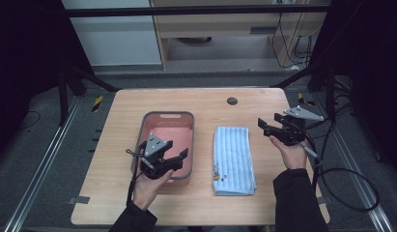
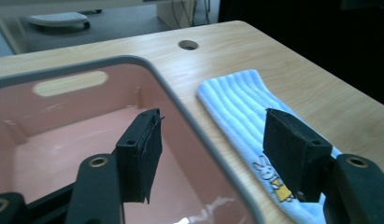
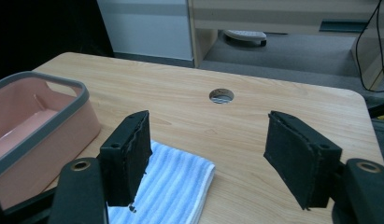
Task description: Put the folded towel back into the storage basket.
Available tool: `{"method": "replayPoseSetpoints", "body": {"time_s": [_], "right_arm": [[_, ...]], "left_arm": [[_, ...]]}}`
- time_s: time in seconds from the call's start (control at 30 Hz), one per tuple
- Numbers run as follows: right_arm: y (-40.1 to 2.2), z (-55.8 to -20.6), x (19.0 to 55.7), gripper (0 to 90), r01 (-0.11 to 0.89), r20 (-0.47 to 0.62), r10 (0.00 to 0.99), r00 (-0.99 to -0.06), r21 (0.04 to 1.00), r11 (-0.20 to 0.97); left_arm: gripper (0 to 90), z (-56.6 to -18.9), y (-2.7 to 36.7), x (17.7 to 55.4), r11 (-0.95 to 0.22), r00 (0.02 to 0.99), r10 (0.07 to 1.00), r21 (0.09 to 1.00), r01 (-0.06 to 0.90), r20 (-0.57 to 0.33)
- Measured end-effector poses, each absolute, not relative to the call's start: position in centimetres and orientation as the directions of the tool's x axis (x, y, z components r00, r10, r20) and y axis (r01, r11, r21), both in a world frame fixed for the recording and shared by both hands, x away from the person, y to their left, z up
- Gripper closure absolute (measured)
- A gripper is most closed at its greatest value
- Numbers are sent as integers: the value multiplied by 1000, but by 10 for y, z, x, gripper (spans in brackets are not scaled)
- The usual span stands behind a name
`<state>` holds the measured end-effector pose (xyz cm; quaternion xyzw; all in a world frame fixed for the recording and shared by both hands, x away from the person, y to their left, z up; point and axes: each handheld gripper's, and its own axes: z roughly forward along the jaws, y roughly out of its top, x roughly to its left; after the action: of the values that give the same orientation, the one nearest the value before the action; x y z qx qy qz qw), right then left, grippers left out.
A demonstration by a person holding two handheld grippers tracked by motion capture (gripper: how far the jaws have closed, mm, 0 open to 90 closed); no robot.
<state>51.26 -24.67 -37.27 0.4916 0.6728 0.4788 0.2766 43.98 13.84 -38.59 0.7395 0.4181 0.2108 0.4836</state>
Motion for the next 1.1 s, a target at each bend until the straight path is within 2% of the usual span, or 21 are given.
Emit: {"method": "replayPoseSetpoints", "body": {"time_s": [0.73,1.1], "right_arm": [[-242,-390,539,314,440,97,922,-374,894,85],[-231,-407,554,324,467,87,915,-393,876,118]], "left_arm": [[382,-415,59,435,-301,637,769,847,438,-56],[419,-437,38,433,-334,637,769,816,472,-54]]}}
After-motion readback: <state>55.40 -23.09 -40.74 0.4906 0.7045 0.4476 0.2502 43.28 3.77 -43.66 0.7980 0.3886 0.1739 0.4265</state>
